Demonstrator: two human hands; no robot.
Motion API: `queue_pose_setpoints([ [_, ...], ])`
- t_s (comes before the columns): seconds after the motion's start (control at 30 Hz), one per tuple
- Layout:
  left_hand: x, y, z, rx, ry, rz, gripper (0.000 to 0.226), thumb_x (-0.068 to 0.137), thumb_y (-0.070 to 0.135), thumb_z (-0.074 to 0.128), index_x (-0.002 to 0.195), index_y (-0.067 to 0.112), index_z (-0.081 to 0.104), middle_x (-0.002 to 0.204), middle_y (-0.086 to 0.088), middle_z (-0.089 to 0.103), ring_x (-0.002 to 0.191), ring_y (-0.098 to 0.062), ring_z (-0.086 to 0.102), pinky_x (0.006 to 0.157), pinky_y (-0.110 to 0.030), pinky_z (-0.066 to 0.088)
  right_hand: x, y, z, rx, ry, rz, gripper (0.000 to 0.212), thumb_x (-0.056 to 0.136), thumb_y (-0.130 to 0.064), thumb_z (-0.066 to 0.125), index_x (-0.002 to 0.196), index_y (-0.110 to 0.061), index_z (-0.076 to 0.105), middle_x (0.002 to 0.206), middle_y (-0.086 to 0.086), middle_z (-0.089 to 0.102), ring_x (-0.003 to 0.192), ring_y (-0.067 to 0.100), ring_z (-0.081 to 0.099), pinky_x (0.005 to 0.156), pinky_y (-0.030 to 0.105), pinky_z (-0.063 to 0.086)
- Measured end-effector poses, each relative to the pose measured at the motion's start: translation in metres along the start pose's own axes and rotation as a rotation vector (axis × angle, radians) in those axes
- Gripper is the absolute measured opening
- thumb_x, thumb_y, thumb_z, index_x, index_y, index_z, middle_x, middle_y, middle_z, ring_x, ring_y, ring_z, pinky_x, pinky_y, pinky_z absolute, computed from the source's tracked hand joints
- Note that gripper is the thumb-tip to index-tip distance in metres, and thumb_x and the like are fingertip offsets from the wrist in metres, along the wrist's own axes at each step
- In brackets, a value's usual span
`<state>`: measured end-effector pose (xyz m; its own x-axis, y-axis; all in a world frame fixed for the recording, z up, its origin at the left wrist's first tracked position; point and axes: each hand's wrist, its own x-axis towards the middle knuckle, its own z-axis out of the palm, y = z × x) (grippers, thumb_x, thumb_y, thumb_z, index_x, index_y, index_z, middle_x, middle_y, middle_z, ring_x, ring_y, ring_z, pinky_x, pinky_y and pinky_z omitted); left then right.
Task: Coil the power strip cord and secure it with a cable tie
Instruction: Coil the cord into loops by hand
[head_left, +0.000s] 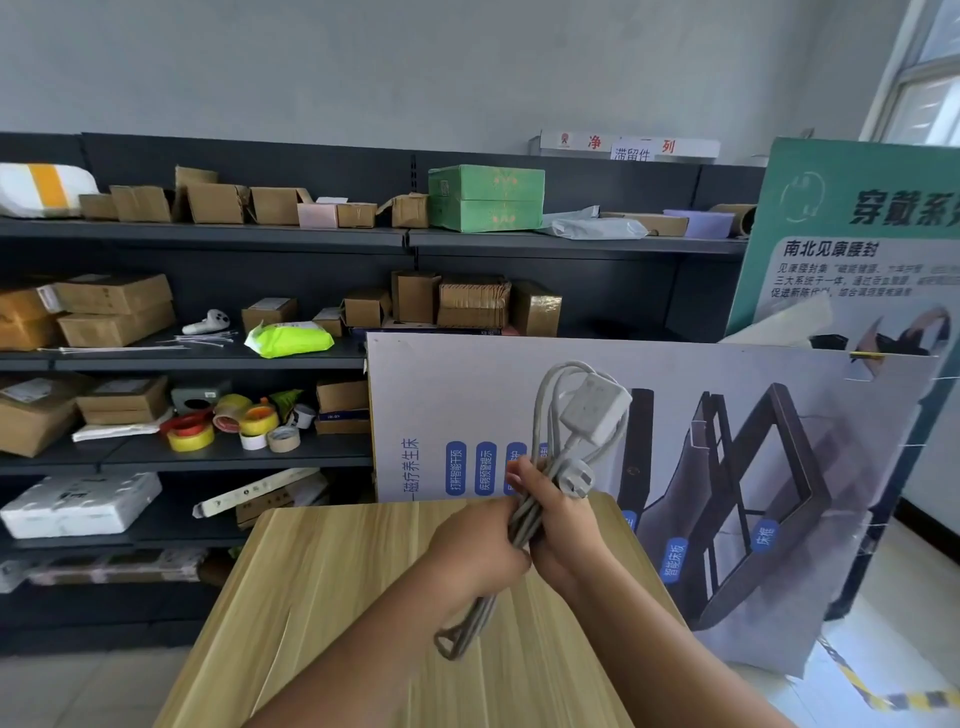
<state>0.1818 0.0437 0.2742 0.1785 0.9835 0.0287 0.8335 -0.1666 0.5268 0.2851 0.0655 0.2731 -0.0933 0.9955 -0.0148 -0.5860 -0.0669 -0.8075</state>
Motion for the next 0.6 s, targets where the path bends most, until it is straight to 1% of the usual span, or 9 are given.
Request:
queue_pose_setpoints([
  [0.07,0.003,0.004,0.007,0.093,0.149,0.017,0.061,0.078,0.019,0.051,0.134,0.04,0.042,0.103,0.0,0.07,0.092,-0.027,0.066,0.066,-0.031,0.047,-0.004,0.003,0.0,-0.021,-0.006,0.029,0.009,0.09,-0.01,0.063,0.094,-0.002,0.065,0.075,0.002,0.076,0.074,0.011,0.074,0.067,0.026,0.057],
  [0.1,0.004,0.003,0.01,0.126,0.211,0.033,0.063,0.081,0.022,0.051,0.139,0.044,0.036,0.105,0.0,0.071,0.093,-0.027,0.067,0.066,-0.031,0.045,-0.006,0.005,0.0,-0.036,-0.002,0.04,0.014,0.09,-0.011,0.064,0.1,-0.001,0.066,0.079,0.002,0.077,0.078,0.012,0.074,0.069,0.027,0.057],
  [0.17,0.004,-0.001,0.012,0.138,0.281,0.077,0.055,0.086,0.031,0.05,0.138,0.045,0.038,0.104,0.001,0.072,0.091,-0.026,0.068,0.067,-0.031,0.048,-0.006,0.007,-0.004,-0.113,-0.001,0.034,0.019,0.089,-0.014,0.067,0.103,-0.002,0.067,0.085,0.002,0.078,0.083,0.011,0.074,0.074,0.027,0.055],
  [0.27,0.001,-0.013,0.012,-0.04,0.135,0.065,0.044,0.078,0.031,0.056,0.122,0.037,0.055,0.094,0.002,0.074,0.083,-0.021,0.07,0.069,-0.036,0.057,-0.004,0.012,-0.006,-0.213,0.014,0.05,0.021,0.087,-0.02,0.07,0.102,-0.006,0.067,0.089,0.004,0.076,0.086,0.015,0.073,0.073,0.031,0.053],
  [0.3,0.001,-0.017,0.012,-0.192,0.06,0.048,0.039,0.074,0.025,0.059,0.112,0.031,0.062,0.087,0.001,0.074,0.077,-0.02,0.07,0.068,-0.039,0.058,-0.003,0.013,-0.005,-0.246,0.022,0.071,0.024,0.086,-0.022,0.071,0.103,-0.005,0.066,0.085,0.005,0.074,0.079,0.017,0.072,0.064,0.033,0.052],
  [0.37,-0.001,-0.023,0.014,-0.457,-0.022,0.011,0.028,0.068,0.009,0.061,0.094,0.02,0.065,0.074,-0.001,0.07,0.066,-0.018,0.069,0.063,-0.037,0.059,-0.001,0.02,-0.004,-0.313,0.017,0.127,0.023,0.086,-0.025,0.071,0.097,-0.006,0.065,0.072,0.007,0.066,0.056,0.019,0.063,0.042,0.026,0.039],
  [0.43,-0.007,-0.028,0.014,-0.59,-0.028,-0.023,0.027,0.068,-0.003,0.059,0.084,0.018,0.062,0.067,-0.003,0.065,0.058,-0.016,0.064,0.055,-0.029,0.053,0.001,0.029,-0.002,-0.339,-0.002,0.182,0.021,0.086,-0.027,0.07,0.094,-0.007,0.065,0.068,0.008,0.061,0.047,0.018,0.057,0.035,0.021,0.032],
  [0.53,-0.019,-0.047,0.016,-0.716,-0.056,-0.089,0.023,0.072,-0.009,0.057,0.069,0.013,0.058,0.051,-0.003,0.054,0.042,-0.015,0.052,0.045,-0.026,0.045,0.005,0.051,0.002,-0.361,-0.093,0.265,0.027,0.088,-0.027,0.069,0.096,-0.002,0.064,0.075,0.014,0.06,0.049,0.023,0.061,0.036,0.028,0.042],
  [0.6,-0.029,-0.067,0.018,-0.753,-0.065,-0.151,0.019,0.077,-0.006,0.056,0.068,0.011,0.053,0.04,0.002,0.046,0.034,-0.014,0.042,0.042,-0.026,0.037,0.007,0.073,0.009,-0.372,-0.168,0.341,0.03,0.086,-0.028,0.07,0.093,0.0,0.063,0.078,0.017,0.059,0.053,0.027,0.063,0.039,0.033,0.048],
])
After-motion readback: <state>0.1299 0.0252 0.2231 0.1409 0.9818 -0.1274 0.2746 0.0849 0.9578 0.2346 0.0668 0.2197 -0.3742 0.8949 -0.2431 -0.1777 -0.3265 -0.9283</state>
